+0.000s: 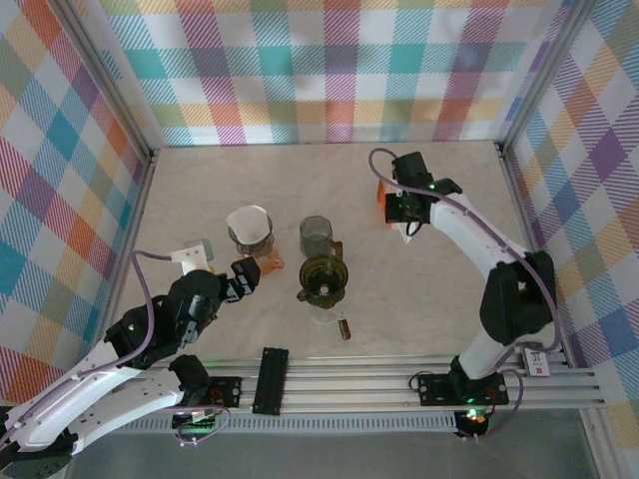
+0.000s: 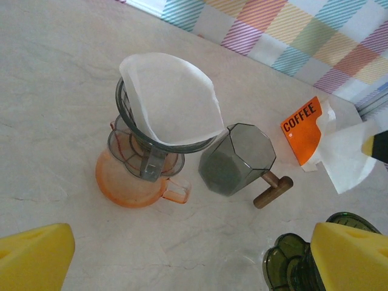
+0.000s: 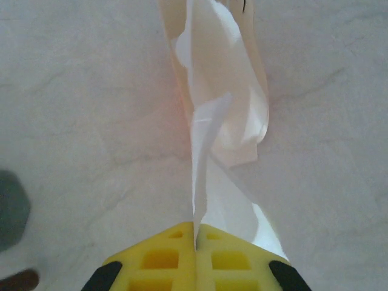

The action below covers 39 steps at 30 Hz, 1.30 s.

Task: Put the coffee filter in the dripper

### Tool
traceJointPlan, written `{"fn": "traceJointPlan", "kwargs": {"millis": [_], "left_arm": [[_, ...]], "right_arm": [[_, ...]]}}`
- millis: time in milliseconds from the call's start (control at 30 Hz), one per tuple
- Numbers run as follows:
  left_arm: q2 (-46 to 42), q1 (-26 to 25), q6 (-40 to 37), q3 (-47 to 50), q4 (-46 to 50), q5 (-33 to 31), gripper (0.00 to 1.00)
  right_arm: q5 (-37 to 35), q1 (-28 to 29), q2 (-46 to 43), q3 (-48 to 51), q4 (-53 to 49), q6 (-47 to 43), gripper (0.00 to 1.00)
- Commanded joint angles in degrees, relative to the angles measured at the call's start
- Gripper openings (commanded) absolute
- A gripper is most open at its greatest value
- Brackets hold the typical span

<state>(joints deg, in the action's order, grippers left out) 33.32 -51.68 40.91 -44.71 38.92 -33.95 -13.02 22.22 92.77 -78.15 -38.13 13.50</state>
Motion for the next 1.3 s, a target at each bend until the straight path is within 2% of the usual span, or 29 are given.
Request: {"fn": "traceJointPlan", "kwargs": {"millis": [0, 133, 267, 367, 600, 667, 767, 1267], "left_arm": [[0.3, -0.5, -0.2, -0.7, 1.0, 0.2, 1.0], [1.0, -0.5, -0.4, -1.9, 1.8, 0.7, 1.0], [1.9, -0.4, -0.9, -2.7, 2.1, 1.7, 1.0], [2.9, -0.4, -1.0, -3.3, 2.5, 2.1, 1.0], [3.9, -0.5, -1.0, -4.0, 2.9, 2.8, 1.0], [3.9, -0.5, -1.1, -4.1, 3.0, 2.8, 1.0], [3.8, -0.4, -1.2, -4.2, 2.9, 2.8, 1.0], [2.3, -0.4, -3.0, -4.9, 4.1, 3.8, 1.0]], "right_arm": [[2.6, 1.4, -5.8, 2.1, -3.3, 1.7, 0.0], [4.7, 2.9, -12.9, 3.7, -6.8, 1.6, 0.0], [11.3, 4.7, -19.3, 2.4, -11.1, 0.9, 0.0], [15.9, 8.3, -22.3, -1.0, -15.3, -0.7, 0.0], [20.3, 15.5, -24.8, -11.0, -26.2, -1.5, 0.0], [23.1, 16.9, -23.9, -14.1, -29.4, -1.6, 0.0], [23.1, 20.0, -20.7, -17.3, -33.2, -1.5, 0.0], [10.3, 29.9, 0.1, -36.7, -49.4, -3.4, 0.0]]}}
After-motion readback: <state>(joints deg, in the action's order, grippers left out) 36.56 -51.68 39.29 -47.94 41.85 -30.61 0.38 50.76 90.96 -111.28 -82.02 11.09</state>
